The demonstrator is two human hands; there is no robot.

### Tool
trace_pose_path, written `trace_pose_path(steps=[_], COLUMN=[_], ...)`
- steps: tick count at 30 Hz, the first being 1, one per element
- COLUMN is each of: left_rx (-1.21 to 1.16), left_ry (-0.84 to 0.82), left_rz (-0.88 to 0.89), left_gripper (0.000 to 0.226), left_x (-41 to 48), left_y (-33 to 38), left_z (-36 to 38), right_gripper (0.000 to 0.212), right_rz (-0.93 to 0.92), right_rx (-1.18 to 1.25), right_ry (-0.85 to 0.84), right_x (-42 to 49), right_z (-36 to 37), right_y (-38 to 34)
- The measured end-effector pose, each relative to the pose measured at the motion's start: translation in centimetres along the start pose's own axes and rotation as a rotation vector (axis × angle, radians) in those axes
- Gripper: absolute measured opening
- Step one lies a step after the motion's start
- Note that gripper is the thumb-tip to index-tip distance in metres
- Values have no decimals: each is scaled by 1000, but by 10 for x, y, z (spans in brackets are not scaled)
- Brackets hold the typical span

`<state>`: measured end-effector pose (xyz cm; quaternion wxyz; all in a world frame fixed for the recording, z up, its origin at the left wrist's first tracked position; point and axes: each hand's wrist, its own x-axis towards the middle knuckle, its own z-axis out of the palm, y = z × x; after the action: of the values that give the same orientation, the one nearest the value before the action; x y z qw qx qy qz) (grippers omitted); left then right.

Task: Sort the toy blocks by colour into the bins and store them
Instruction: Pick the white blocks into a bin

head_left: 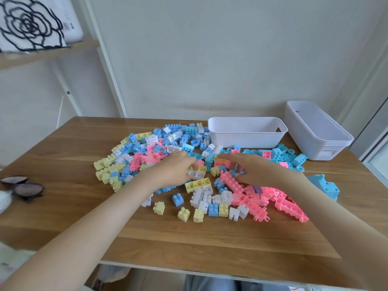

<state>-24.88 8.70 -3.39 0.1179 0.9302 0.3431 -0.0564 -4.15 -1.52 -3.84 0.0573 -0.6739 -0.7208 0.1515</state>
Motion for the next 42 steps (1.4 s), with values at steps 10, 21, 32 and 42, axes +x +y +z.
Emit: trace_pose_path(steps=[10,21,32,42], left_rx=[-86,-44,-124,-118], left_ry=[184,139,403,457], left_rz=[68,88,171,176], left_gripper=[20,10,14,22], left_x=[5,8,56,132], left_y=[3,0,29,44], left_z=[14,-2,-51,-29], right_gripper=[44,31,18,22], right_rz=[67,104,161,154], right_rx=[-9,102,325,-65], right_ry=[26,122,613,633], right_x=[1,1,35,53], right_z=[9,-17,-44,-29], right_y=[1,23,41,72])
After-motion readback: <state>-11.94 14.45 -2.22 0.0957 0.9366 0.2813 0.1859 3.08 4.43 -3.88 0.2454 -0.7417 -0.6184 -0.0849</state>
